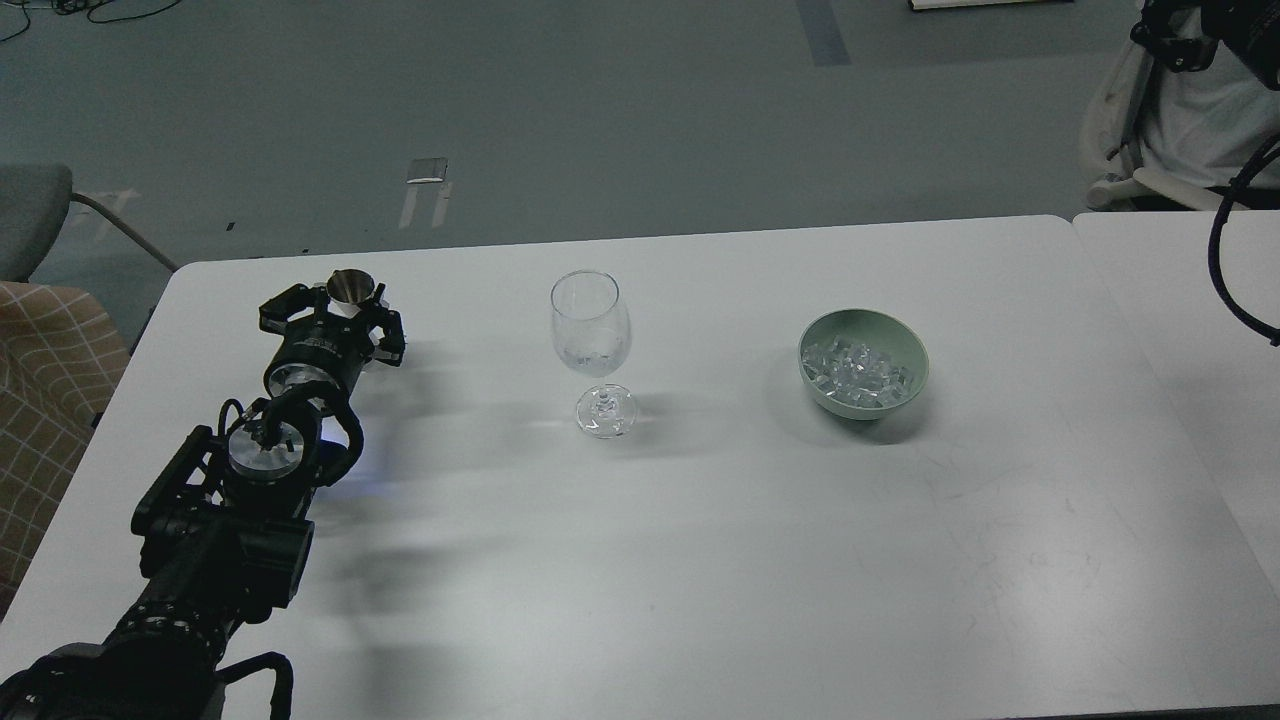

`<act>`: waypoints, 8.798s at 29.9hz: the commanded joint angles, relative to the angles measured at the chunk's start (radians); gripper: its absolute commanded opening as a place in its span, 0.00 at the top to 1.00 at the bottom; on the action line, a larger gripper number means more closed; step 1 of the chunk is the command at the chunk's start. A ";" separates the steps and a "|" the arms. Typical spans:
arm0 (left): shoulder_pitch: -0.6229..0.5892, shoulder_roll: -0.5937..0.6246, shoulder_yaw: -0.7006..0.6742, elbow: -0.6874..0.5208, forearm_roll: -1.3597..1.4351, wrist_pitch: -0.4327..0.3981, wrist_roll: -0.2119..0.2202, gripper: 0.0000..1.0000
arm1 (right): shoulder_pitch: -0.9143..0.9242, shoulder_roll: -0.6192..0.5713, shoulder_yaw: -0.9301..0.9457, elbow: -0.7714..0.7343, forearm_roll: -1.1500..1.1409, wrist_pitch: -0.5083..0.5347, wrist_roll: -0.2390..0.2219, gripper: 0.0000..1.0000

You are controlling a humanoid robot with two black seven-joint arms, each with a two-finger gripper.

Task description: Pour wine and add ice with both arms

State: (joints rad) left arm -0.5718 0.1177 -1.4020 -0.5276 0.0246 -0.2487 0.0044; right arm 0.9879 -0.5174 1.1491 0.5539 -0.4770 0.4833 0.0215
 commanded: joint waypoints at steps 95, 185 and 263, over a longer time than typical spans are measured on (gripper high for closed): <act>-0.247 0.221 0.216 -0.244 0.089 -0.037 0.013 0.05 | 0.106 -0.222 -0.397 0.374 -0.629 0.005 0.049 0.00; -0.158 0.200 0.210 -0.236 0.074 -0.037 0.000 0.03 | 0.017 0.000 -1.037 0.492 -1.272 -0.143 0.069 1.00; -0.140 0.258 0.210 -0.238 0.074 -0.038 0.000 0.03 | 0.020 0.353 -0.687 0.613 -1.275 -0.325 0.069 0.86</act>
State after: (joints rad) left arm -0.7119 0.3803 -1.1919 -0.7654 0.0982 -0.2868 0.0045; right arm 1.0079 -0.1567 0.4609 1.1665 -1.7533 0.1582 0.0904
